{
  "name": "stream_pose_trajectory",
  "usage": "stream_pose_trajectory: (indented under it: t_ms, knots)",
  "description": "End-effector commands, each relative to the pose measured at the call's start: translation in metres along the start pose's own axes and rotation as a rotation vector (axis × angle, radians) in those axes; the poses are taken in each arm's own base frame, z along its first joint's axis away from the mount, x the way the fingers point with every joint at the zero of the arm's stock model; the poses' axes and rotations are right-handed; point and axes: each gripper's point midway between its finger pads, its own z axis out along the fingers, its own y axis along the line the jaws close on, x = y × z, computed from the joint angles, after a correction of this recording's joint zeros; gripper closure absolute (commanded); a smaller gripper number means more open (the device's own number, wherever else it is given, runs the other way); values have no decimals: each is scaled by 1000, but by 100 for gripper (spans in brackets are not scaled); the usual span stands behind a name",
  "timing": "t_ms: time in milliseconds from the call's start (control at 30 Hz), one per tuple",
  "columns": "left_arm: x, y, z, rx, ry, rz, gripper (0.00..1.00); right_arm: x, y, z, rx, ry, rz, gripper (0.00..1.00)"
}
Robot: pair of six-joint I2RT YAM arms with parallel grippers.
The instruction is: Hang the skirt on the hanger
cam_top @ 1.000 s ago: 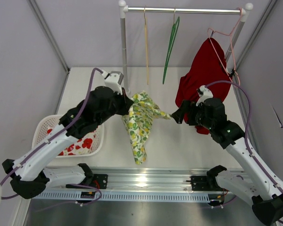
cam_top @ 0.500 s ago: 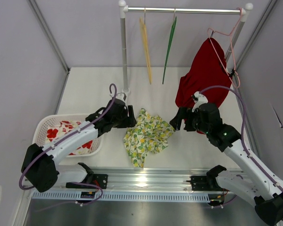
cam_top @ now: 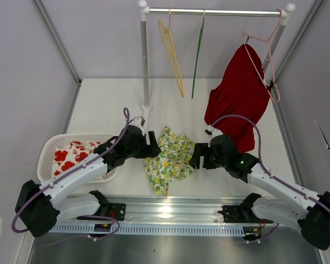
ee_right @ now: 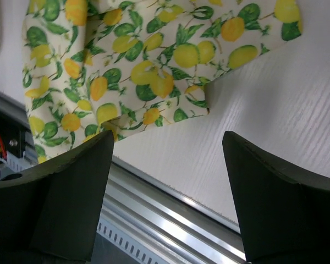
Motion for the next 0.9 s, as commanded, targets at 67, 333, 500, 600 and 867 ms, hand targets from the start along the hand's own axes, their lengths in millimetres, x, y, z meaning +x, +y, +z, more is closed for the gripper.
stream_pose_trajectory:
  t_ms: [67,333,500,600,867]
  knots:
    - [-28,-19,19,31,-57,51,14,-25,-25,17,148,-134,140,12]
    - [-53,-30,76,11,9,125,17,-27,-62,49,188,-146,343,21]
    - [-54,-30,110,4,80,140,19,-29,-63,69,164,-136,408,21]
    - [-53,-23,124,-20,101,135,20,-33,-63,80,148,-143,444,22]
    - [-44,1,148,-66,158,108,30,-30,-68,99,156,-143,506,39]
